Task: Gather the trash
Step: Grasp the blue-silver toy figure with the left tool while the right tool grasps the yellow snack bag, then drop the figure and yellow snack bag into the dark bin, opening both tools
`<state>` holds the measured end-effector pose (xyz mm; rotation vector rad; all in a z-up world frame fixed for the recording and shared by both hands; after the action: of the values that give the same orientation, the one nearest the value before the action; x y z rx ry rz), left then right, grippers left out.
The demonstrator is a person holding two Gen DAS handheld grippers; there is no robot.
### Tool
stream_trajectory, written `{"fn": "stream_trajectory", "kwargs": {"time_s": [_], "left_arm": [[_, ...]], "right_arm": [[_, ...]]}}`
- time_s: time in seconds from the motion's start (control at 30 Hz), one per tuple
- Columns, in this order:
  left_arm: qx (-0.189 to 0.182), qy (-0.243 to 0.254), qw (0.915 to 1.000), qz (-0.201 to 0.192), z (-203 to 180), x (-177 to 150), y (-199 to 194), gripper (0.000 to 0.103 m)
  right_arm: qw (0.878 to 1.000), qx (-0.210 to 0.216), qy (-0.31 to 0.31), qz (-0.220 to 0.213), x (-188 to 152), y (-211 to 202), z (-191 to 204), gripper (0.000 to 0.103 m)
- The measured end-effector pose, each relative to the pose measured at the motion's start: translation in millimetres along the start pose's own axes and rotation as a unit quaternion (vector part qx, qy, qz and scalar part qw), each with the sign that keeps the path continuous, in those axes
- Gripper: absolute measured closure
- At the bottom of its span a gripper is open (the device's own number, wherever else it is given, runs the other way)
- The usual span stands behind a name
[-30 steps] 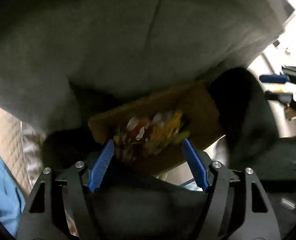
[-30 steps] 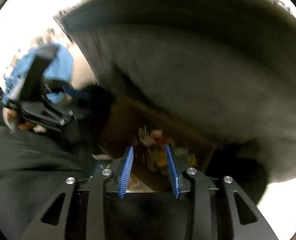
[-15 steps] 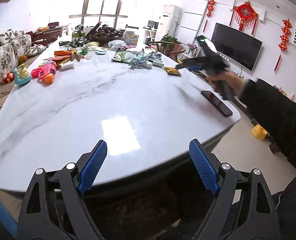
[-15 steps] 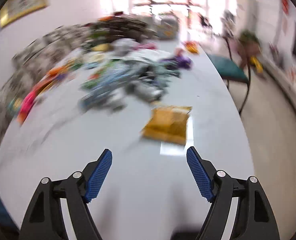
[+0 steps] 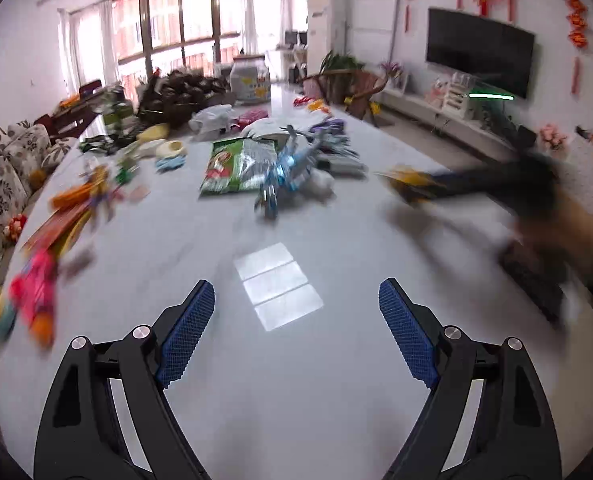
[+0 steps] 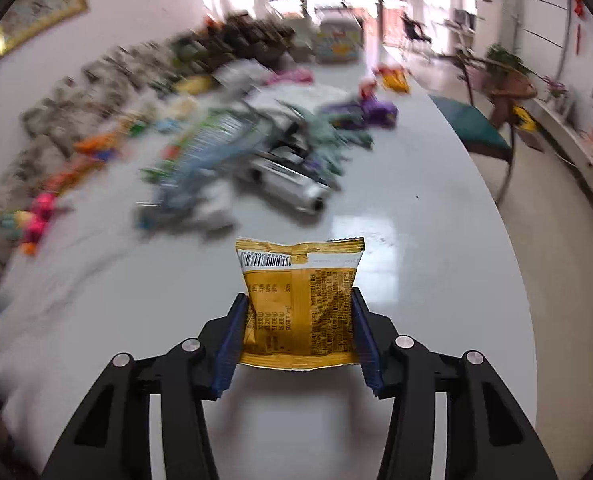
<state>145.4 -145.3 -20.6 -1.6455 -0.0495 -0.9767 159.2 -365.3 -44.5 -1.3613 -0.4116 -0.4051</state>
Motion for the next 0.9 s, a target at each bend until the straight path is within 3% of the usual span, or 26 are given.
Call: {"fn": "stream_trajectory", "kwargs": {"time_s": [0.1,0.17,0.3,0.33,0.37,0.4,0.43,0.5,0.57,0.6,0.73,0.8,0.9], "left_arm": [[-0.006,-0.023,0.9996,0.015,10.5,54.0,62.0,0.021],[-0.015,-0.031,0.999,0.028,15.3,73.7,90.7,0.021],[-0.007,-0.019,0.9984,0.053,19.1,96.8,135.8,0.022],[-0.012,-0.007,0.9984,0.055,17.0,97.7,140.1,0.025],[-0.024,-0.001,0.9983,0.053,14.7,97.8,139.9,0.039],[-0.038,0.0,0.998,0.051,13.4,97.4,137.2,0.045],[-0.028,0.0,0.9985,0.048,12.1,94.7,132.2,0.046],[-0.004,0.015,0.9991,0.04,6.0,83.3,118.2,0.058],[0.014,0.019,0.9995,0.024,-0.7,63.0,87.0,0.059],[0.014,0.017,0.9996,0.016,-2.9,53.4,69.8,0.069],[0.052,-0.005,0.9986,-0.009,-11.2,-5.1,-13.2,0.069],[0.088,-0.014,0.9957,-0.027,-18.0,-50.2,-64.4,0.069],[0.112,-0.027,0.9927,-0.036,-27.7,-106.2,-112.9,0.069]], "right_arm": [[0.999,0.028,-0.004,-0.029,-17.3,-37.3,-1.0,0.054],[0.998,0.046,-0.001,-0.043,-35.8,-64.3,-6.3,0.053],[0.997,0.043,0.001,-0.059,-63.1,-90.5,-10.9,0.053],[0.997,0.046,0.002,-0.06,-65.5,-92.5,-11.4,0.053],[0.997,0.049,0.001,-0.062,-69.9,-95.5,-9.9,0.053],[0.996,0.05,0.0,-0.067,-73.7,-98.4,-7.7,0.053],[0.996,0.047,-0.002,-0.073,-76.1,-100.4,-5.0,0.053],[0.996,0.046,-0.012,-0.081,-82.0,-104.8,3.9,0.053],[0.994,0.058,-0.013,-0.087,-88.8,-108.7,16.6,0.053],[0.994,0.064,-0.013,-0.088,-91.7,-110.0,21.2,0.053],[0.991,0.091,-0.032,-0.095,-118.8,-124.5,60.8,0.053],[0.989,0.11,-0.045,-0.093,-136.5,-129.0,82.3,0.053],[0.985,0.141,-0.06,-0.084,-170.5,-131.7,114.7,0.053]]}}
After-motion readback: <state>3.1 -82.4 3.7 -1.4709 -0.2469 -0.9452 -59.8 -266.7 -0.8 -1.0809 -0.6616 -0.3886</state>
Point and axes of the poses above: each gripper's, at about its wrist camera, not at the fingertips, and y roughly the way its jaws point, z to its left, x to its top, the point moved 4 cm from there along y, roughly the way its jaws point, and after that the axes turned 9 degrees about z, right-handed, at the moved point
